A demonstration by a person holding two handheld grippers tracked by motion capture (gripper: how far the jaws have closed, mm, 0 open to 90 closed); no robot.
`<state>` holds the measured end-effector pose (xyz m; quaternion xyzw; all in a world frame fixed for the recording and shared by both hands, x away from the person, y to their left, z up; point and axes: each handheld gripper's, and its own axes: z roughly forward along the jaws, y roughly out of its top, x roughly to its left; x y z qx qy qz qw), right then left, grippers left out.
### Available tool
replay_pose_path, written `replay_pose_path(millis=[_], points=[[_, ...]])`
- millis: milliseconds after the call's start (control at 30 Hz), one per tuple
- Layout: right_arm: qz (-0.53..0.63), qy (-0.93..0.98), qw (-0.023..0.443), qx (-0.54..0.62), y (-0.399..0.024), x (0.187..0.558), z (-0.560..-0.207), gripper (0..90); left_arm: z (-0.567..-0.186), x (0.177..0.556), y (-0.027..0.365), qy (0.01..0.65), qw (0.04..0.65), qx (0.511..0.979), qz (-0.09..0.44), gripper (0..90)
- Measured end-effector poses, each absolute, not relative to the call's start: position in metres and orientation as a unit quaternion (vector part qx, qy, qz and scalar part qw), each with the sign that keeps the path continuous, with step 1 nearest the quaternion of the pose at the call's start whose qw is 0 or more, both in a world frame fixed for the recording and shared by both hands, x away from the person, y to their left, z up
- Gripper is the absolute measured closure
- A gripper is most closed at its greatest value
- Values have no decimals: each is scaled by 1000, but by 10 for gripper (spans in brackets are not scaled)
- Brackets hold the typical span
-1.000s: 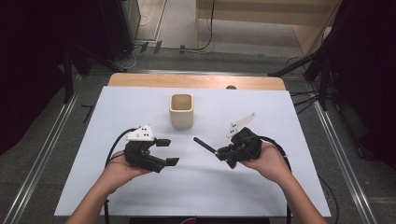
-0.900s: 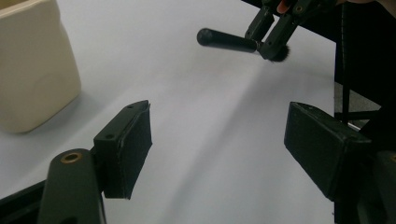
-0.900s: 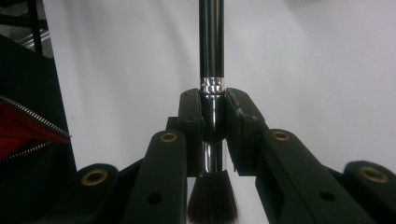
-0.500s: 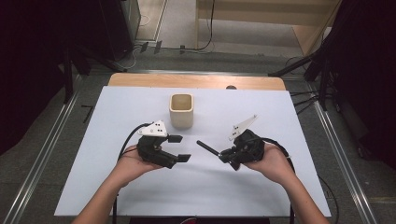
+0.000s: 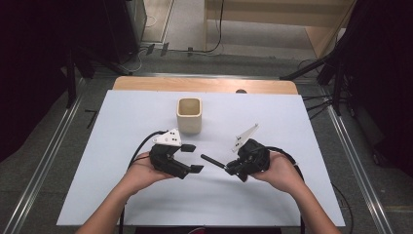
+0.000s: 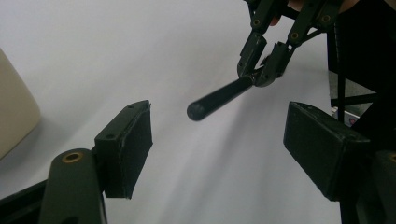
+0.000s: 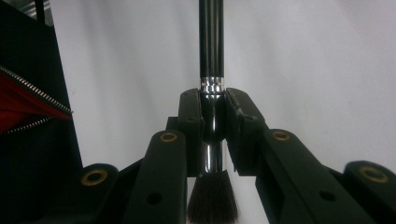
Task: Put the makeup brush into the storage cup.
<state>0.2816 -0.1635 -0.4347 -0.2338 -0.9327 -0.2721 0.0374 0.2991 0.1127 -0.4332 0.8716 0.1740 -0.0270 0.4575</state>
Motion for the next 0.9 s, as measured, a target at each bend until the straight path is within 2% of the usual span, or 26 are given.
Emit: replay_pose_path(millis=[667, 900], points=[[-207, -959, 20, -191, -137, 281, -436, 788, -439, 299, 101, 160, 418, 892, -54, 243], [-185, -968, 14, -169, -128, 281, -433, 788, -442, 299, 97, 157, 405, 898, -64, 272]])
